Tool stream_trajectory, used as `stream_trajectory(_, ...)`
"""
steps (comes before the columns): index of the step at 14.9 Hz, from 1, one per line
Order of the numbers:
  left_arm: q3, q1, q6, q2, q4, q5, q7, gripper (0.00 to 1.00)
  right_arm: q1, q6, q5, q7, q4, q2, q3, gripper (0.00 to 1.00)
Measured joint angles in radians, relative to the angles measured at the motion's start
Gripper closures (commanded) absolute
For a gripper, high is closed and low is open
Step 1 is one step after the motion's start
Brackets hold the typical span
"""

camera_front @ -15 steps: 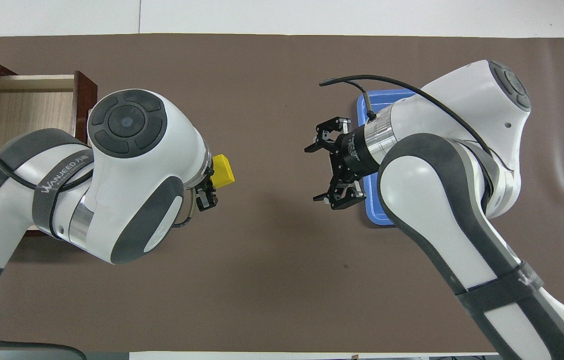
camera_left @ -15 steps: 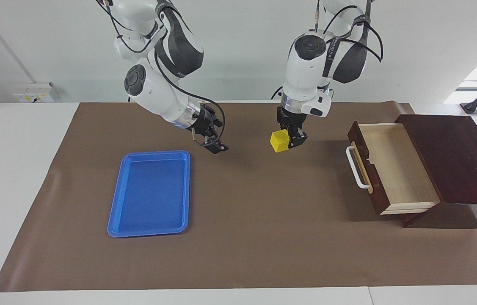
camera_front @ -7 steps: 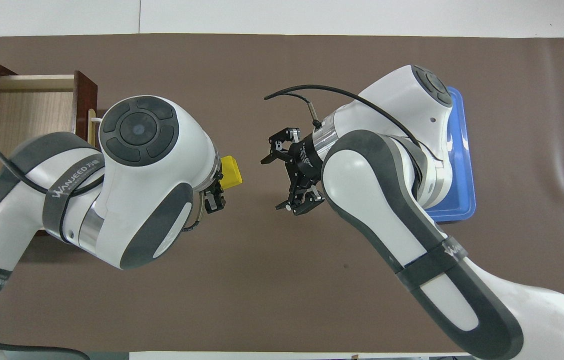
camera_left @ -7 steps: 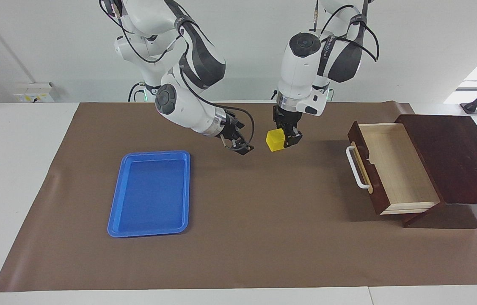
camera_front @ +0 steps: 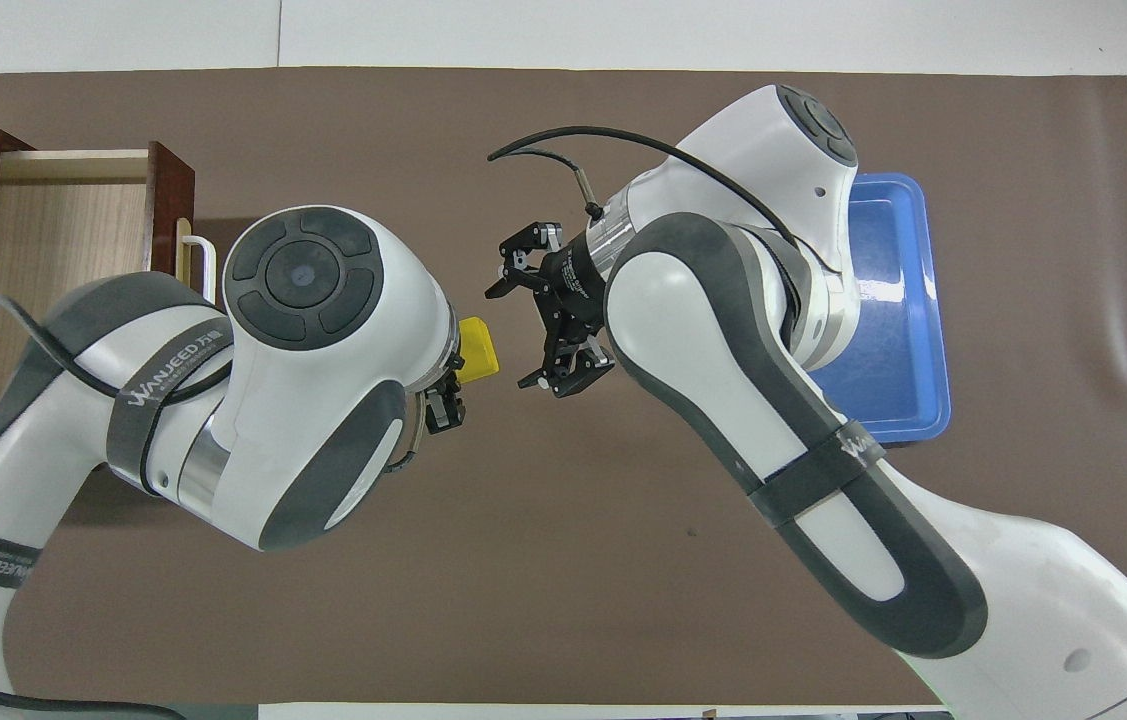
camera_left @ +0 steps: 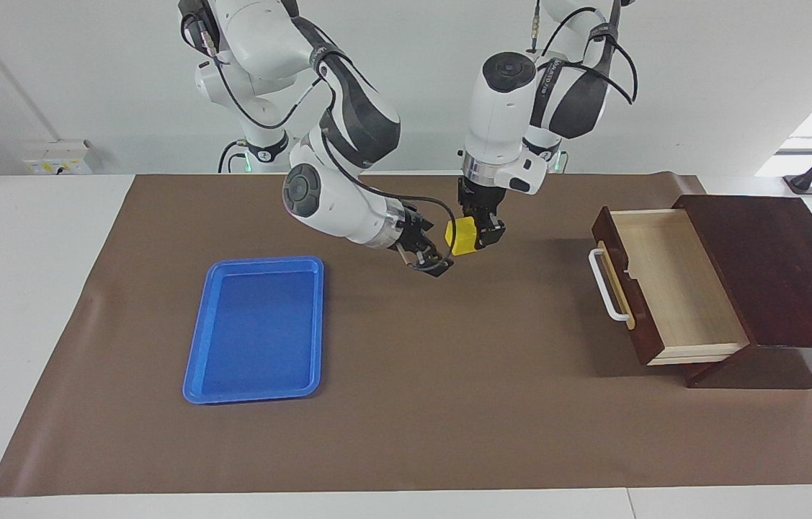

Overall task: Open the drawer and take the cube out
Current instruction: 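Grasp the yellow cube with the right gripper from the left gripper, then carry the cube with the right gripper while the left gripper closes drawer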

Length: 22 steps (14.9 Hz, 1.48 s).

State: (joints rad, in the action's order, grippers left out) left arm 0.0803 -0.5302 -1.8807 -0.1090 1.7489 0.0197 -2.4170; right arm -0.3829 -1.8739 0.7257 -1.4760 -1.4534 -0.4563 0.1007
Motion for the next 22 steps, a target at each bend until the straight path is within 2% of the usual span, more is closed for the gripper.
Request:
stream_trajectory(14,-0.003,-0.002,-0.009,0.0,0.0,0.0,-0.021,1.0,-0.037,0.0,0.0,-0.004,0.027,-0.017,0.0,0.0)
stream_trajectory(15,-0.003,-0.002,-0.009,0.0,0.0,0.0,-0.022,1.0,-0.039,0.0,0.0,-0.004,0.027,-0.017,0.0,0.09)
stream_trajectory(17,-0.003,-0.002,-0.009,0.0,0.0,0.0,-0.022,1.0,-0.04,0.0,0.0,-0.004,0.027,-0.018,-0.001,0.68)
stream_trajectory(18,-0.003,-0.002,-0.009,0.0,0.0,0.0,-0.022,1.0,-0.04,0.0,0.0,-0.004,0.027,-0.018,-0.001,0.95)
stream_trajectory(19,-0.003,-0.002,-0.009,0.0,0.0,0.0,-0.022,1.0,-0.039,-0.001,0.0,-0.004,0.027,-0.019,-0.003,1.0)
stream_trajectory(22,-0.003,-0.002,-0.012,-0.001,0.001,-0.009,-0.04,1.0,-0.036,-0.004,0.002,0.0,0.028,-0.02,-0.004,1.0)
